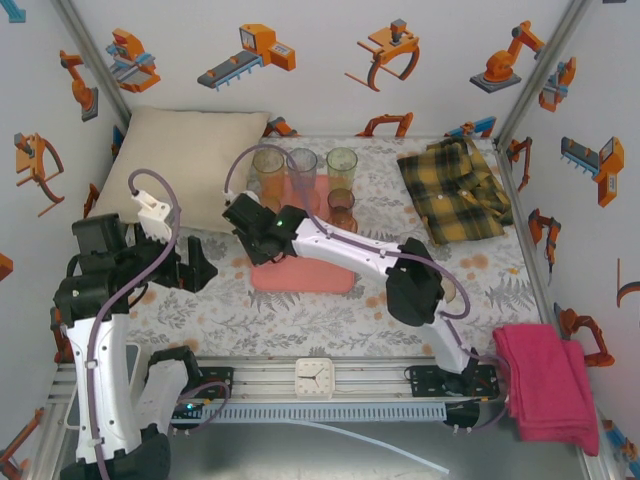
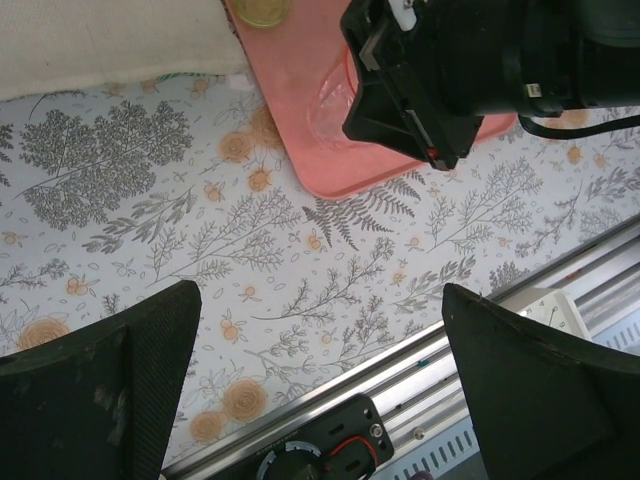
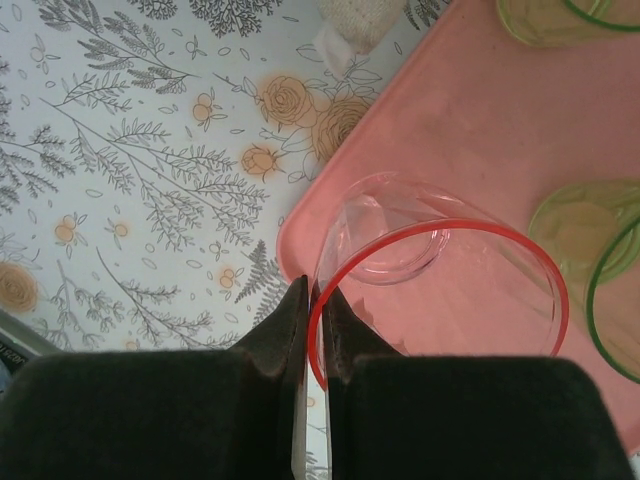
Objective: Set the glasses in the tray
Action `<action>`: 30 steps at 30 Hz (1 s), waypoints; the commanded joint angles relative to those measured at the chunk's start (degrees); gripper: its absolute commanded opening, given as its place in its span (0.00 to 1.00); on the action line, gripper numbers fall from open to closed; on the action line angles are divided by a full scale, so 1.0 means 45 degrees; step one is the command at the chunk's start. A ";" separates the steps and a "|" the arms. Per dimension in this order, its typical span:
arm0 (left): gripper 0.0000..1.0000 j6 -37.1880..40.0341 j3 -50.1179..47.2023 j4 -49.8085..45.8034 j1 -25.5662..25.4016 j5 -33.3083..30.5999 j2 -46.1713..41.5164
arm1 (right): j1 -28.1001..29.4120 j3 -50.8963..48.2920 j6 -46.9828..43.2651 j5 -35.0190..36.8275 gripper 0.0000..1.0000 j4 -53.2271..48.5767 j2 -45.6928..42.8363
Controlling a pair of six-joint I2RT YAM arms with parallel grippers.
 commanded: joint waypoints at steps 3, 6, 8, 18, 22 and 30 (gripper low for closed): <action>1.00 0.0073 -0.0059 -0.0322 0.0008 0.0084 -0.0267 | 0.0095 0.1047 -0.0513 0.0523 0.05 0.0240 0.0570; 1.00 -0.0111 -0.0127 -0.0292 0.0007 0.0309 -0.0437 | 0.0093 0.1481 -0.0639 0.0626 0.05 0.0165 0.0931; 1.00 -0.0259 -0.0212 -0.0268 0.0045 0.0380 -0.0539 | 0.0094 0.1799 -0.0685 0.0689 0.05 0.0093 0.1163; 1.00 -0.0183 -0.0338 -0.0341 0.0094 0.0200 -0.0641 | 0.0046 0.2919 -0.1030 0.1182 0.05 -0.0364 0.2056; 1.00 -0.0218 -0.0316 -0.0325 0.0094 0.0256 -0.0612 | -0.0002 0.3282 -0.1097 0.1355 0.05 -0.0761 0.2352; 1.00 -0.0239 -0.0373 -0.0348 0.0129 0.0304 -0.0665 | -0.0178 0.3520 -0.1161 0.1397 0.06 -0.0953 0.2629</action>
